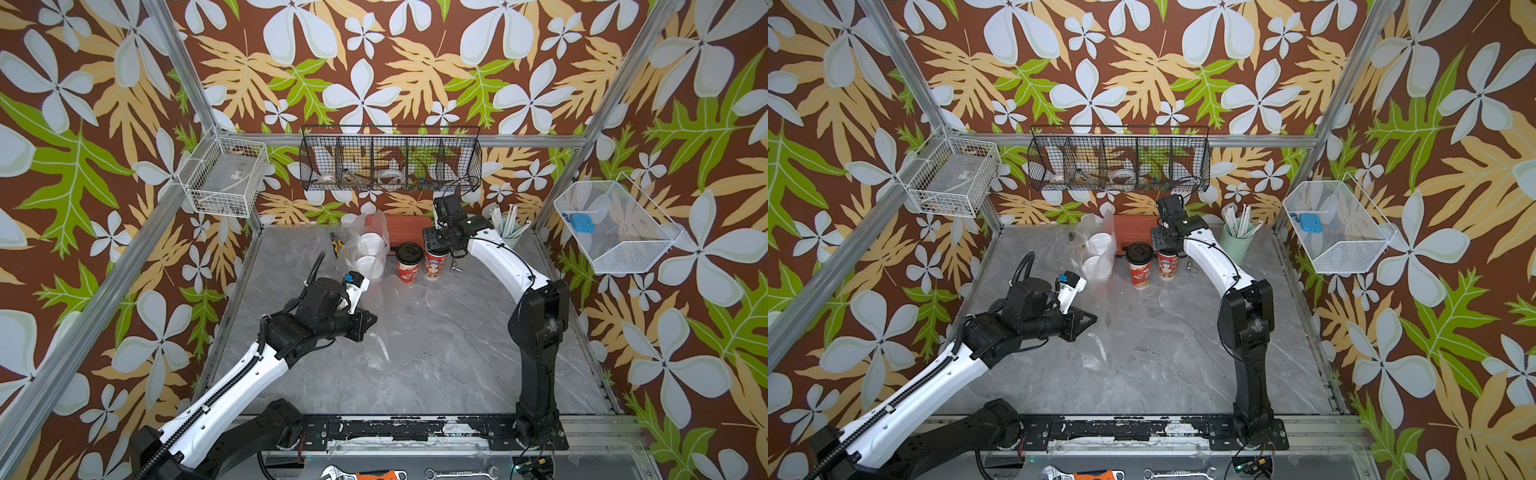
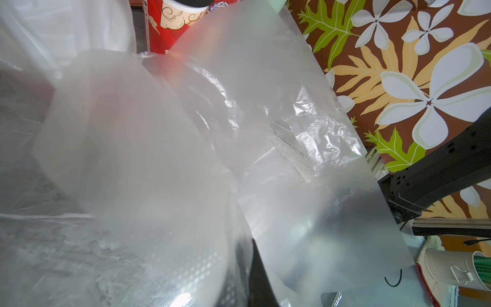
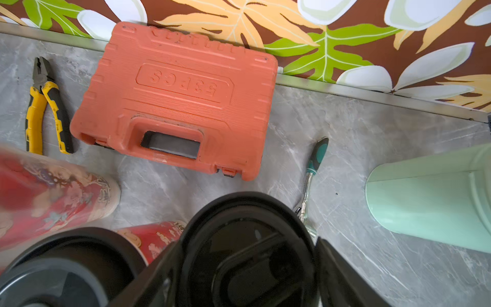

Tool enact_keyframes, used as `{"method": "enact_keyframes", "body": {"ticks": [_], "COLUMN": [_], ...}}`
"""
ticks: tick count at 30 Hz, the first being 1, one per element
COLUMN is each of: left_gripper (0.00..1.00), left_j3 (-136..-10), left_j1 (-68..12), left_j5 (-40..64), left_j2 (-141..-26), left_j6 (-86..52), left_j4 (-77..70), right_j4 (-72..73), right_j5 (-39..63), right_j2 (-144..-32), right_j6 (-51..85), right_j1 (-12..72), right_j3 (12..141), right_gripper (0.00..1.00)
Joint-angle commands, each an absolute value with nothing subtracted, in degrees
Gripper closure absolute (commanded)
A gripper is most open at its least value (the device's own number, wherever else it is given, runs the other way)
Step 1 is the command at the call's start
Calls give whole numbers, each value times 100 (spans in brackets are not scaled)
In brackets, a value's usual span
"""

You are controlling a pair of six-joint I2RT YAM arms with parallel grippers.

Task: Pack milk tea into plastic carrier bags
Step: Pick up the milk tea cup at the center of the board.

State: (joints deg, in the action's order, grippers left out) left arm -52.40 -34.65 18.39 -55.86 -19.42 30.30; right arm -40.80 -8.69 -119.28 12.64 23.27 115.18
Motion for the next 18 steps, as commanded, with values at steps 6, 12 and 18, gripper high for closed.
{"method": "enact_keyframes", "body": {"ticks": [6, 12, 18], "left_gripper": [100, 100, 100], "left_j3": [-5222, -5195, -5186], "left_j1": [-3472, -3472, -3472], "left_j5": [1792, 1758, 1745], "left_j2": [-5520, -5477, -5460], "left_j6": [-1956, -1962, -1969], "left_j4": [3076, 3103, 3092], "right_j4": [-4109, -4151, -4190], "right_j5": [-846, -844, -832], "right_j2": [-11984, -12023, -11991], "right_j6": [1266, 1292, 1310], "right_j1": [2328, 2328, 2327], "right_j3": [11437, 11382, 11403], "right_gripper": [29, 28, 35]}}
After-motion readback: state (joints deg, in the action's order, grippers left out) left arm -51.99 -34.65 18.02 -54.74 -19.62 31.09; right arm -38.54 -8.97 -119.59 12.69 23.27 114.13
